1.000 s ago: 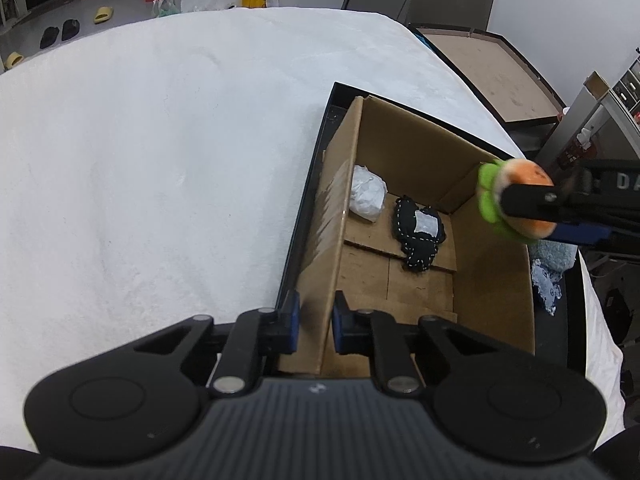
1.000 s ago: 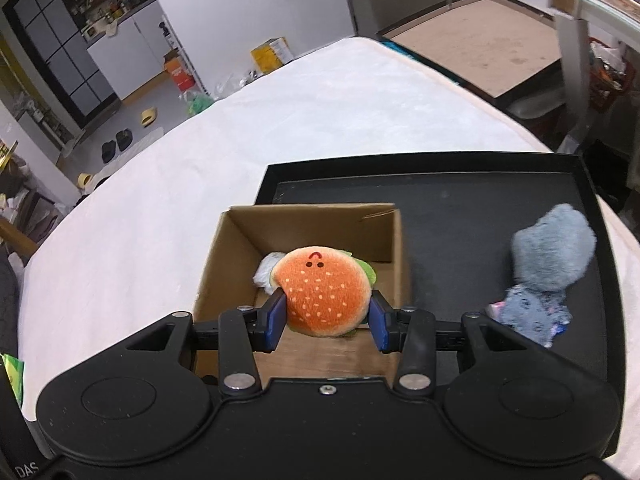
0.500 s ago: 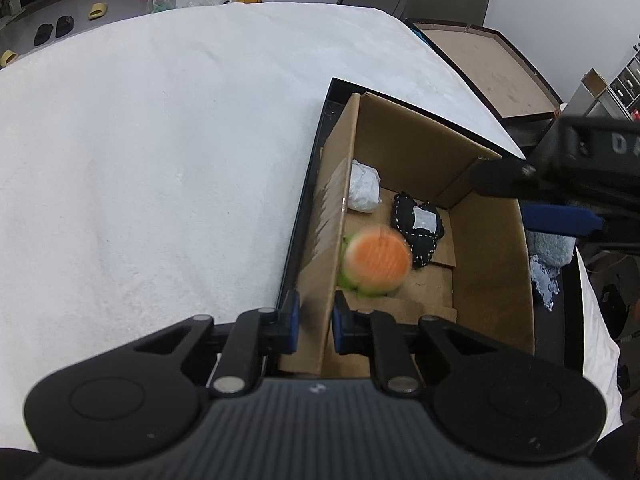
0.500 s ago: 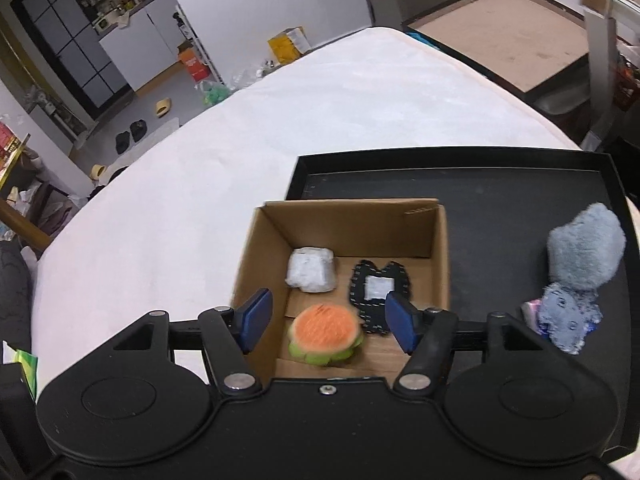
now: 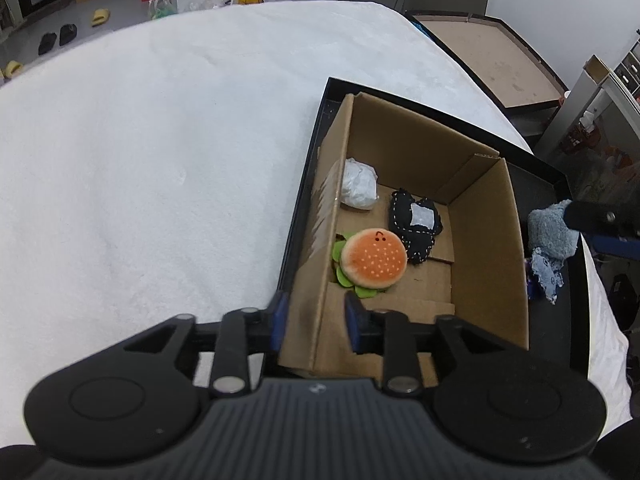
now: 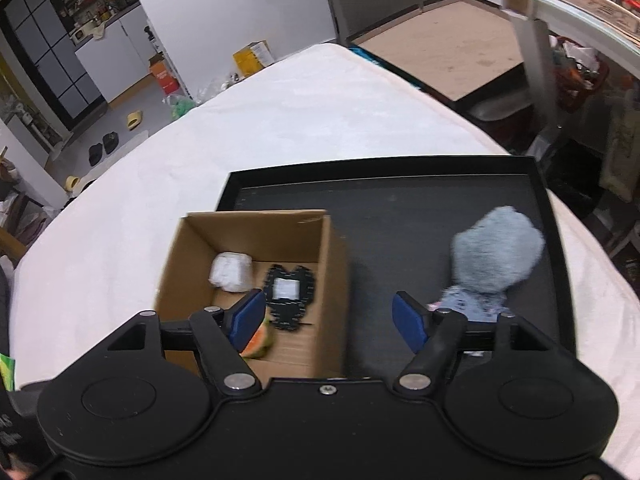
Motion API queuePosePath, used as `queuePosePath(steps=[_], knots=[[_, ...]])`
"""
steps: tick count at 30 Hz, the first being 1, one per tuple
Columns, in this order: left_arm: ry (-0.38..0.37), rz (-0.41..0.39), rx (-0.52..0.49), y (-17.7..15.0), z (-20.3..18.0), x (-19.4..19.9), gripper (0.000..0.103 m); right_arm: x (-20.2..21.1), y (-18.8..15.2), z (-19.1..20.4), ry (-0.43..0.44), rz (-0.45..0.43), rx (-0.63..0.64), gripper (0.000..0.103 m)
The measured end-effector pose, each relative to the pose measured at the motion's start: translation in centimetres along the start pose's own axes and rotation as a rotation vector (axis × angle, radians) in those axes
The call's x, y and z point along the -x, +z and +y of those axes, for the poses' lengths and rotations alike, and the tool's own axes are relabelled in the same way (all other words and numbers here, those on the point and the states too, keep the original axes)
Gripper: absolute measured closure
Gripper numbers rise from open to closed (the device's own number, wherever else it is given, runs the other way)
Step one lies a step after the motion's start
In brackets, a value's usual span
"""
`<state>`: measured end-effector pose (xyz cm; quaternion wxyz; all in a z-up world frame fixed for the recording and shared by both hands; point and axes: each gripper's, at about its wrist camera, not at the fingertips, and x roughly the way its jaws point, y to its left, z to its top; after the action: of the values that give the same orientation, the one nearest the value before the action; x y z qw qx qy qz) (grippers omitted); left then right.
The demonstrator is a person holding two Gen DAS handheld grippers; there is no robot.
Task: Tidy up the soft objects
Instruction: 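Carry the hamburger plush with the right gripper into the box and release, then lower the right gripper onto the grey fluffy plush and close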
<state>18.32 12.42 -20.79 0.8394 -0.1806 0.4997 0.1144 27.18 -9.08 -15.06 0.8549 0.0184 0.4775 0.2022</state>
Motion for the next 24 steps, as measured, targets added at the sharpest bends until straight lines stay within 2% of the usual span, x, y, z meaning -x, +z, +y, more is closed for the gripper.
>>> queuePosePath(steps=[2, 14, 24], knots=[[0.012, -0.016, -0.013, 0.0, -0.4, 0.4, 0.058, 0.3, -0.2, -1.1, -0.004, -0.003, -0.012, 0.031], [0.077, -0.006, -0.048, 0.4, -2.4, 0.3, 0.043, 0.4, -0.6, -5.2, -0.030, -0.001, -0.032, 0.026], [0.117, -0.010, -0.054, 1.1, -3.1, -0.1, 0.036, -1.0, -0.4, -8.7, -0.068, -0.002, -0.055, 0.023]])
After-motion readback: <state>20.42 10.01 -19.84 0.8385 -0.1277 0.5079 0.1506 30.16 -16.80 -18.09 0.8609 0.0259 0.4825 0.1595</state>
